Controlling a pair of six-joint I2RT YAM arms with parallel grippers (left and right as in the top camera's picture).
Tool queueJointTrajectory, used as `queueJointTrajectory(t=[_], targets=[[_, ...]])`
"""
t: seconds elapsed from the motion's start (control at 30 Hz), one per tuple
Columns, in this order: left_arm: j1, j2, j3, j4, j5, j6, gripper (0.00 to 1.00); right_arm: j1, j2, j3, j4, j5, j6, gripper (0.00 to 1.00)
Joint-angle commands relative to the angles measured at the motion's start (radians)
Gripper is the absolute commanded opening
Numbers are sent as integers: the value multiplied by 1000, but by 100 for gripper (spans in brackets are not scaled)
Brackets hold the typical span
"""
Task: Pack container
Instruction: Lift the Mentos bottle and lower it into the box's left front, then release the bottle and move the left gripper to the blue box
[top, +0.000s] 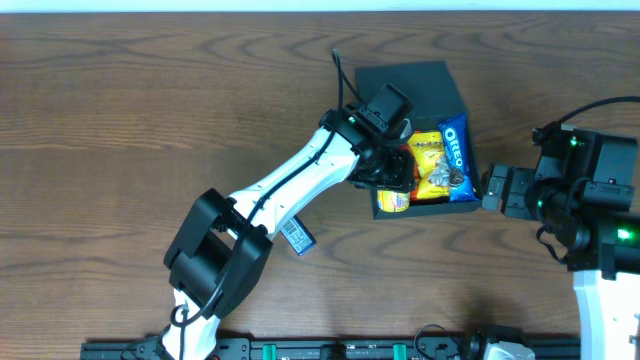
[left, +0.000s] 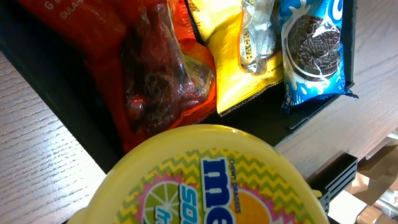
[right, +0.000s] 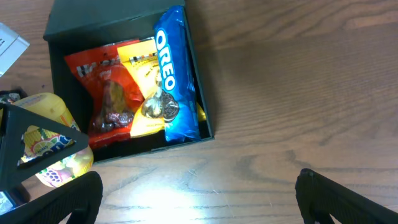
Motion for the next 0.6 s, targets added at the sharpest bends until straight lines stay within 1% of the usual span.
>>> queueJointTrajectory(t=[0.0, 0.1, 0.13, 0.27, 0.43, 0.57], targets=[[-2, -2, 23, -2, -24, 3, 54, -7, -2, 12, 0, 2, -11, 99], [-2, -2, 23, -6, -47, 2, 60, -7, -2, 12, 0, 2, -11, 99], [-2, -2, 23, -8, -53, 2, 64, -7, -2, 12, 0, 2, -11, 99], [-3, -2, 22, -8, -53, 2, 74, -7, -2, 12, 0, 2, -11, 99], [-3, -2, 22, -4, -79, 3, 77, -7, -2, 12, 0, 2, -11, 99], [6, -4, 33, 6, -91, 3, 84, -7, -2, 12, -1, 2, -12, 99]])
